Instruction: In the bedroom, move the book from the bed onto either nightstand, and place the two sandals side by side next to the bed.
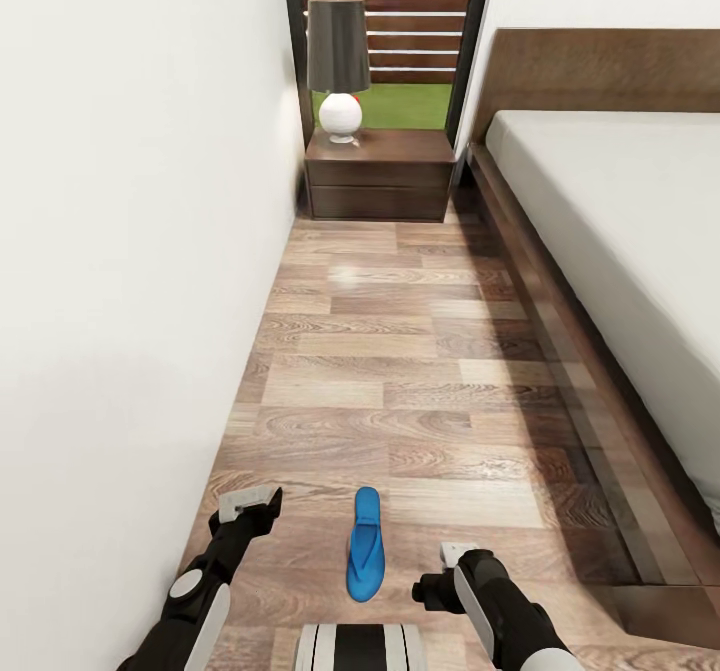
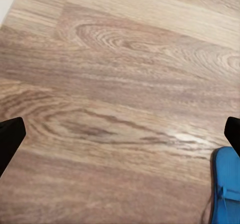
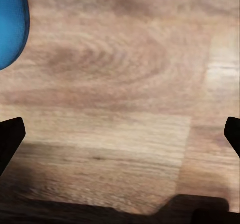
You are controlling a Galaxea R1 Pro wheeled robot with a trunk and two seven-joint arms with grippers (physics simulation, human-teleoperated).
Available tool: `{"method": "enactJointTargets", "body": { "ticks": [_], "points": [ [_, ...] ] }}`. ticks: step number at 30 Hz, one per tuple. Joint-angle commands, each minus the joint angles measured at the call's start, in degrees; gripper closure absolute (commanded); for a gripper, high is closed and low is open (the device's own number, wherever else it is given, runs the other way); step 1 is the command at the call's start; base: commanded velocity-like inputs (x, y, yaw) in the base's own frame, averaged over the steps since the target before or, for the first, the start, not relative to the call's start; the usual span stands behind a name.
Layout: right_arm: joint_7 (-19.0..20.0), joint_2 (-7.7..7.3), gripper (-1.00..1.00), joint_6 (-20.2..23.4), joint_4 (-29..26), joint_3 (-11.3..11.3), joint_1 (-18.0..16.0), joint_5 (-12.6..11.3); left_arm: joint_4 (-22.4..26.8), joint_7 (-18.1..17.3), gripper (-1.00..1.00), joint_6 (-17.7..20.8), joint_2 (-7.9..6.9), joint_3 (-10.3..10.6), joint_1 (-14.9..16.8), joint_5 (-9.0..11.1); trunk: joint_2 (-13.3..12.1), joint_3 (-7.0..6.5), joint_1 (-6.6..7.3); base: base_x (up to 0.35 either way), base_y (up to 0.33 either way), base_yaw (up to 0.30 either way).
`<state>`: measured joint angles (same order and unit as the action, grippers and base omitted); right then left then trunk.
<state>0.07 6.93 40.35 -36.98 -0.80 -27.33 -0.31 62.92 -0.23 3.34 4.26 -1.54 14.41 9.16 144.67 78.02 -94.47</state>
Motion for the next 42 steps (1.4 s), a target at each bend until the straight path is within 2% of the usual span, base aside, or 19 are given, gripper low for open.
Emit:
{"method": "enactJointTargets", "body": {
  "ticks": [1, 17, 42],
  "points": [
    [0.0, 0.02, -1.0, 0.3, -0.1, -0.1, 0.0, 0.0, 0.1, 0.0, -1.0, 0.4, 0.04, -0.1, 0.0, 0.6, 0.0, 0.04, 0.01, 0.0, 0.0, 0.0],
    [0.0, 0.01, -1.0, -1.4, -0.3, -0.1, 0.0, 0.0, 0.1, 0.0, -1.0, 0.4, 0.13, 0.2, 0.0, 0.5, 0.0, 0.04, 0.01, 0.0, 0.0, 0.0],
    [0.0, 0.01, -1.0, -1.5, -0.3, -0.1, 0.0, 0.0, 0.1, 0.0, -1.0, 0.4, 0.17, 0.3, 0.0, 0.5, 0.0, 0.04, 0.01, 0.001, 0.03, 0.0]
  ]
}}
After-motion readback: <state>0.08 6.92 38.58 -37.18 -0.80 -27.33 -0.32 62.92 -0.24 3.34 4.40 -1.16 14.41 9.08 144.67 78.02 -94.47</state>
